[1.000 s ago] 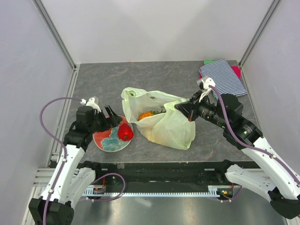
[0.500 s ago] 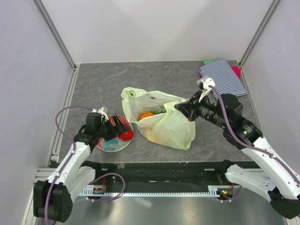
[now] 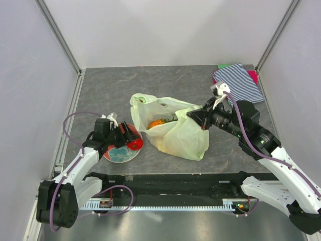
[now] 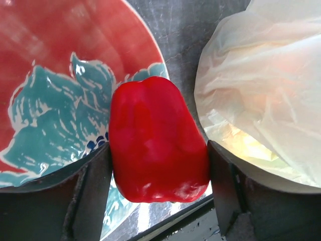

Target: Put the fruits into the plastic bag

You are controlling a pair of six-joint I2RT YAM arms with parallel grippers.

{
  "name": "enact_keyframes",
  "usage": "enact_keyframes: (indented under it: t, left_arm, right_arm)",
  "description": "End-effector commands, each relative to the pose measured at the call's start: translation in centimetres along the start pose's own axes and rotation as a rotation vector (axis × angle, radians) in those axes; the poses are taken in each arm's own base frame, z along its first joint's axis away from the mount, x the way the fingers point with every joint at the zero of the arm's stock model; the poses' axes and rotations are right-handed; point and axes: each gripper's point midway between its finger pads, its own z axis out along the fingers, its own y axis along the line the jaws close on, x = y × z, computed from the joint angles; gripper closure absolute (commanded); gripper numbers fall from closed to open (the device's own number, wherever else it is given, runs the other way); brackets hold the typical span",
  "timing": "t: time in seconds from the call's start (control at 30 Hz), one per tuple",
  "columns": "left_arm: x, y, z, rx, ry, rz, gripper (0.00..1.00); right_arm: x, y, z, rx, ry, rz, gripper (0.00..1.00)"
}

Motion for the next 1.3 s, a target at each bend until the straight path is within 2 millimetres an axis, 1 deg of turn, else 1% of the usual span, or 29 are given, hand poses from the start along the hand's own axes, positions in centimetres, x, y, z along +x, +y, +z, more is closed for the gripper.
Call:
enact_keyframes:
  t: [0.0,0.1,0.2,0.27,0.3,0.37,0.4,0.47,0.5,0.53,0.57,0.6,0.67,0.73,0.77,0.8,0.83,0.87,0.93,0.97,1.0,1.03,1.07,1.13,1.17,1.2,1.23,1.27]
  left_arm:
    - [-0.7,-1.0,0.2,0.046,-0.021,-0.002,0.31]
    - [-0.8,-0.9,0.2,0.039,-0.029,-0.002,0.38]
    - [-0.9,-0.7,0.2,0.029,-0.033,-0.003,0.39]
    - [-1.7,-0.4,-0.1,0.001,-0.069,0.008,0.37]
    - [-2.3,-0.3,-0.6,-0.029,-0.085,0.005,0.35]
    - [-4.4,0.1,-1.7,-0.076,-0.175,0.008,0.34]
    - [-6.2,-1.0,-3.0,-0.055,-0.244,0.025,0.34]
    - [-8.2,-1.6,-4.6,-0.062,-0.327,0.036,0.34]
    - [-9.9,-3.4,-6.3,-0.028,-0.397,0.064,0.35]
    - [-10.9,-4.4,-7.1,-0.002,-0.436,0.085,0.35]
    - [-12.3,-6.1,-8.5,0.038,-0.488,0.124,0.36]
    - [-13.0,-7.3,-9.5,0.072,-0.526,0.152,0.37]
    - [-15.1,-10.7,-12.4,0.164,-0.631,0.228,0.39]
    - [-16.0,-12.9,-13.8,0.228,-0.658,0.281,0.39]
    - [-17.0,-14.9,-15.5,0.272,-0.694,0.335,0.39]
    - [-17.1,-16.0,-15.9,0.307,-0.689,0.364,0.40]
    - [-16.6,-17.7,-15.8,0.380,-0.643,0.428,0.40]
    - [-16.9,-19.9,-17.2,0.453,-0.674,0.493,0.40]
    - [-15.8,-22.7,-18.4,0.550,-0.689,0.598,0.40]
    - [-15.7,-23.8,-19.0,0.580,-0.713,0.640,0.40]
    - [-15.3,-24.6,-19.2,0.603,-0.711,0.673,0.40]
    - [-14.3,-26.0,-19.6,0.649,-0.706,0.735,0.40]
    - [-13.8,-26.7,-19.3,0.676,-0.686,0.764,0.39]
    - [-11.8,-28.4,-18.9,0.758,-0.619,0.838,0.39]
    - [-11.1,-28.5,-17.6,0.766,-0.566,0.845,0.39]
    - [-10.3,-28.6,-16.9,0.782,-0.521,0.856,0.39]
    - [-9.4,-29.2,-16.5,0.801,-0.494,0.886,0.39]
    - [-9.1,-29.1,-15.0,0.789,-0.451,0.889,0.39]
  right_arm:
    - [-1.1,0.2,-0.2,-0.005,-0.048,0.001,1.00]
    - [-1.1,0.3,-0.2,-0.005,-0.048,-0.002,1.00]
    - [-1.1,0.3,-0.2,-0.005,-0.047,-0.004,1.00]
    - [-1.1,0.3,-0.2,-0.006,-0.046,-0.004,1.00]
    - [-1.1,0.3,-0.2,-0.005,-0.047,-0.002,1.00]
    - [-1.3,0.3,-0.3,-0.004,-0.049,-0.005,1.00]
    - [-1.3,0.3,-0.3,-0.005,-0.048,-0.004,1.00]
    - [-1.3,0.4,-0.4,-0.006,-0.050,-0.006,1.00]
    - [-1.4,0.4,-0.4,-0.005,-0.053,-0.006,1.00]
    - [-1.4,0.4,-0.4,-0.007,-0.052,-0.008,1.00]
    - [-1.5,0.4,-0.5,-0.004,-0.055,-0.007,1.00]
    - [-1.4,0.4,-0.5,-0.006,-0.054,-0.007,1.00]
    - [-1.4,0.4,-0.4,-0.008,-0.051,-0.008,1.00]
    - [-1.2,0.4,-0.3,-0.011,-0.046,-0.009,1.00]
    - [-1.2,0.4,-0.3,-0.011,-0.046,-0.007,1.00]
    - [-1.3,0.4,-0.3,-0.010,-0.047,-0.009,1.00]
    - [-1.2,0.5,-0.3,-0.012,-0.046,-0.009,1.00]
    - [-1.2,0.4,-0.3,-0.011,-0.045,-0.007,1.00]
    - [-1.3,0.4,-0.4,-0.010,-0.048,-0.009,1.00]
    - [-1.2,0.4,-0.3,-0.009,-0.045,-0.010,1.00]
    - [-1.3,0.4,-0.4,-0.007,-0.049,-0.009,1.00]
    - [-1.2,0.3,-0.4,-0.006,-0.046,-0.010,1.00]
    - [-1.1,0.3,-0.4,-0.006,-0.046,-0.010,1.00]
    - [-1.2,0.2,-0.3,-0.003,-0.046,-0.011,1.00]
    - [-1.3,0.3,-0.3,-0.005,-0.048,-0.010,1.00]
    - [-1.2,0.2,-0.3,-0.003,-0.046,-0.009,1.00]
    - [-1.2,0.3,-0.3,-0.003,-0.047,-0.010,1.00]
    - [-1.2,0.2,-0.2,-0.001,-0.045,-0.009,1.00]
